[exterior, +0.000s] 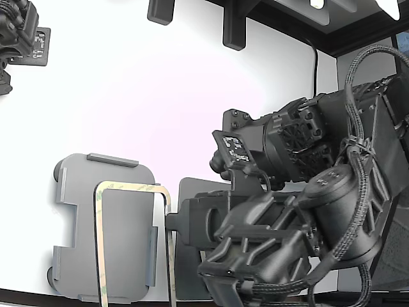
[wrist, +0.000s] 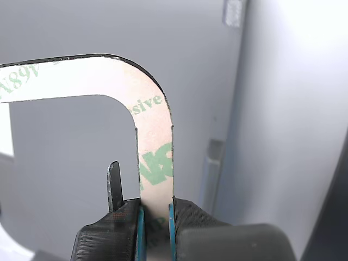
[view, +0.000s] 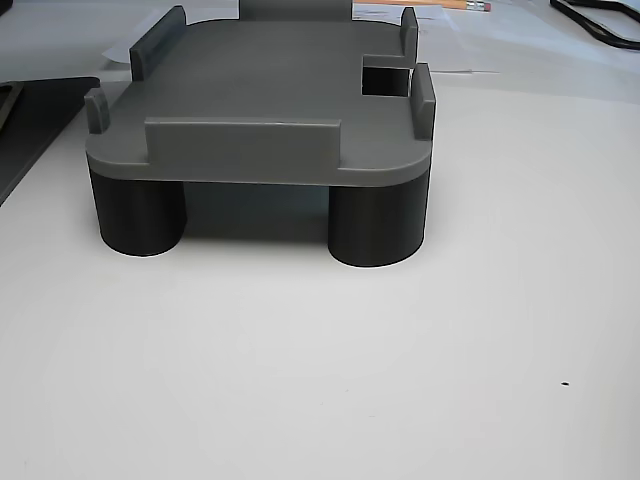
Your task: Move top rectangular frame to the holder.
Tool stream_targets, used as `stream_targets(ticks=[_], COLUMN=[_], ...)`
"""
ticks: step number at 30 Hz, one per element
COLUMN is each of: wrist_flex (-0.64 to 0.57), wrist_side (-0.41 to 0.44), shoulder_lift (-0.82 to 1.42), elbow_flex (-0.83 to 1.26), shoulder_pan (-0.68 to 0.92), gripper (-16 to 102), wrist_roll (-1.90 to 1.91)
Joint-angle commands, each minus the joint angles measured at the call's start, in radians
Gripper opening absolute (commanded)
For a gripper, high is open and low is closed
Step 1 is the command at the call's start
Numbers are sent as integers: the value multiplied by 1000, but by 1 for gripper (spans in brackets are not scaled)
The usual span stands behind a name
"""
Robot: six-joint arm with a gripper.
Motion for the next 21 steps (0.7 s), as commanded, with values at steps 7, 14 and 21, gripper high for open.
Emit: stream_targets(ticks=[7,14,21], wrist_flex=[11,11,11], wrist_side=[-8,-23,-40], shoulder_lift=[-41,-94,-164], elbow_flex=[-54,-74,-137], shoulder_pan=[-89,-140,-144], gripper=[-11,-11,-11], wrist_roll=[-101,-115,-63])
